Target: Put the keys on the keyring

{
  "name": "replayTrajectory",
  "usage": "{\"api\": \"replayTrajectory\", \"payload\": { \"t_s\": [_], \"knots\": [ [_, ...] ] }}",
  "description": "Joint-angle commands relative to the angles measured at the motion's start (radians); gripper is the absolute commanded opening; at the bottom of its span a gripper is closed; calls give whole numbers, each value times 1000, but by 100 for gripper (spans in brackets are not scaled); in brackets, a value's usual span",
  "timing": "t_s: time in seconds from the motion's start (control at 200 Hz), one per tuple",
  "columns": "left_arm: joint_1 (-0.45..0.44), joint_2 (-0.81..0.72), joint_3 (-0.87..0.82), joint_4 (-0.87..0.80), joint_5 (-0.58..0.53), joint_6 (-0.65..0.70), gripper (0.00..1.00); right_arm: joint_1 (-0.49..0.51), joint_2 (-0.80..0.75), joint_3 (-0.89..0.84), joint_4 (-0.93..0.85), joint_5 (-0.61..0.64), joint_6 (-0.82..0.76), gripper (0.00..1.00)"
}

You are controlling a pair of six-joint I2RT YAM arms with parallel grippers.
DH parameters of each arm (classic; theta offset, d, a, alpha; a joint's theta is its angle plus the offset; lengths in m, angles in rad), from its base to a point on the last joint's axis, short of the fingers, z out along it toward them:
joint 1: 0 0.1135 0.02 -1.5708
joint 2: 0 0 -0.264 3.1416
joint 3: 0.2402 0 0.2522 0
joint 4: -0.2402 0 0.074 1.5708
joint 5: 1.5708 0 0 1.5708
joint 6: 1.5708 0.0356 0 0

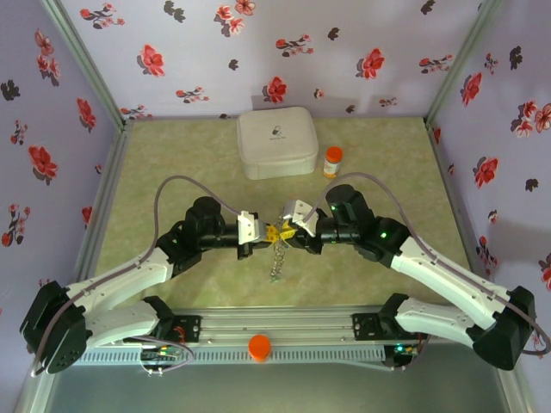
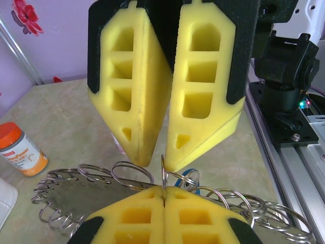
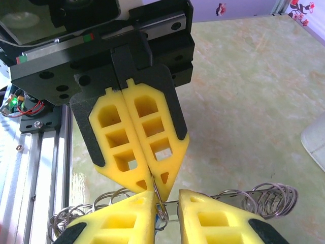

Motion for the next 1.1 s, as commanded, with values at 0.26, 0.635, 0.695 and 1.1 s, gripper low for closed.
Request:
{"api": "replayTrajectory", "payload": {
  "t_s": [0.26,0.635,0.695,1.1],
  "knots": [
    [-3,-20,3,86,31,-14,0,-7,31,-4,16,-17,23,16],
    [4,-25,-5,105,32,-20,0,-7,18,4,20,-9,16,15],
    [5,-24,-7,108,32,-21,0,-9,3,4,20,-8,14,16],
    [6,-17,-9,119,-17,-29,5,-10,17,14,16,-50,26,0]
  ]
}}
